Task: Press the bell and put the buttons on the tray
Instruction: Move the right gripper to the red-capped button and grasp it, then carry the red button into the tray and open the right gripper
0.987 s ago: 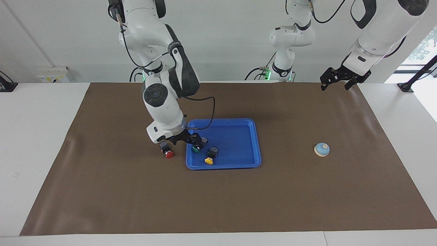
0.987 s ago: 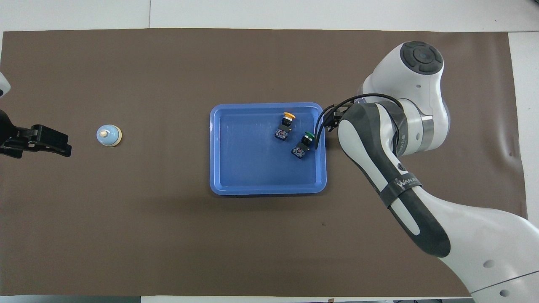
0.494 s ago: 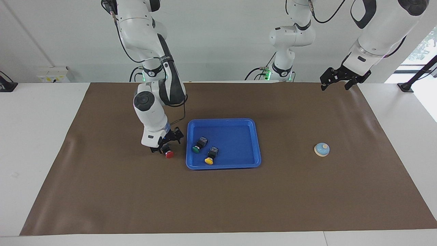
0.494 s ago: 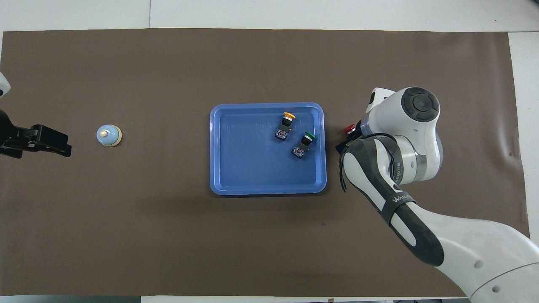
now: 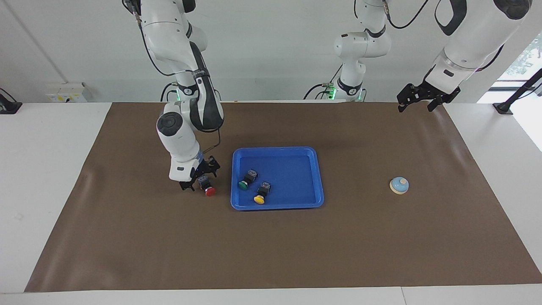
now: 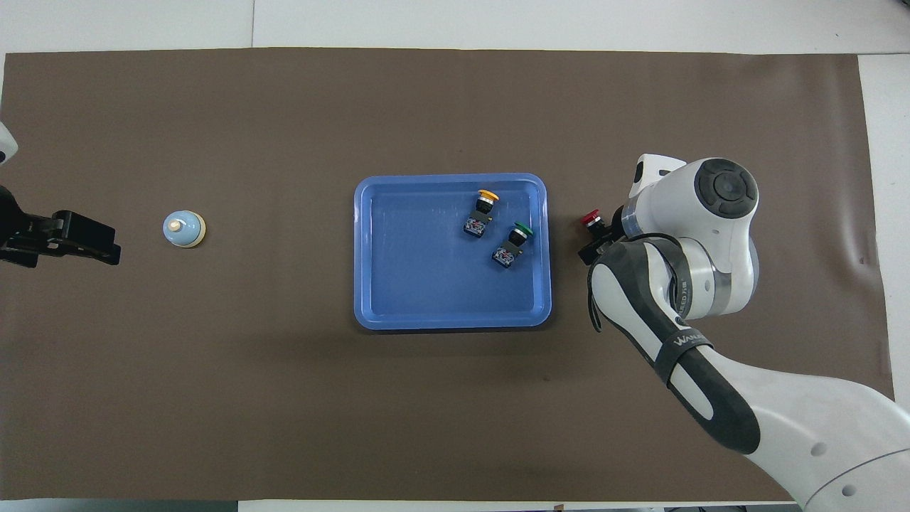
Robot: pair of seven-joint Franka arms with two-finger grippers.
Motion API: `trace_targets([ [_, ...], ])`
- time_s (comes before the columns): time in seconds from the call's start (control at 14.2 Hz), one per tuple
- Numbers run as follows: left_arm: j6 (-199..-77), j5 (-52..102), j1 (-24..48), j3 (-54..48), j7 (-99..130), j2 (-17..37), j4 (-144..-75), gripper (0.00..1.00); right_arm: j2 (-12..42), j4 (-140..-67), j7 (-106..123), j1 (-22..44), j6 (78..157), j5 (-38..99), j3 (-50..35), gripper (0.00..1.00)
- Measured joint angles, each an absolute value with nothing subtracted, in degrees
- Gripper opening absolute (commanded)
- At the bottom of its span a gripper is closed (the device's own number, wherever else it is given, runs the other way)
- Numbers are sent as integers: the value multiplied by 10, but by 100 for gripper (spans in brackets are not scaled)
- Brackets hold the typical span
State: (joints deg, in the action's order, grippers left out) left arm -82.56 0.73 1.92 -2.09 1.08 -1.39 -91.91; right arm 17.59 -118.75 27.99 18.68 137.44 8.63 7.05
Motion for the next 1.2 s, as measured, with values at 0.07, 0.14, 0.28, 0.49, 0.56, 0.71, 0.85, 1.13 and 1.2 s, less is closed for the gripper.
trace_targets([
  [0.07, -826, 7, 19, -21, 11, -14, -919, 100, 176, -1190, 280, 187, 1376, 86, 70, 7],
  [0.14, -826, 7, 19, -21, 11, -14, -919, 100, 176, -1191, 280, 187, 1377, 86, 70, 0],
  [0.28, -826, 7, 19, -21, 11, -14, -919, 100, 171, -1191, 273, 187, 1378, 86, 71, 0],
  [0.49, -826, 7, 19, -21, 11, -14, -919, 100, 165, -1190, 235, 191, 1376, 86, 70, 0],
  [0.56, -826, 7, 19, -21, 11, -14, -919, 100, 161, -1184, 213, 192, 1364, 86, 70, 0],
  [0.71, -826, 7, 19, -21, 11, -14, -919, 100, 149, -1150, 138, 193, 1303, 86, 70, 0],
  [0.85, -826, 7, 19, -21, 11, -14, -919, 100, 143, -1088, 16, 203, 1227, 86, 70, 0],
  [1.13, -826, 7, 19, -21, 11, -14, -919, 100, 160, -999, -208, 272, 1183, 88, 64, 0],
  [1.2, -826, 7, 19, -21, 11, -14, -919, 100, 176, -981, -256, 295, 1183, 88, 63, 0],
])
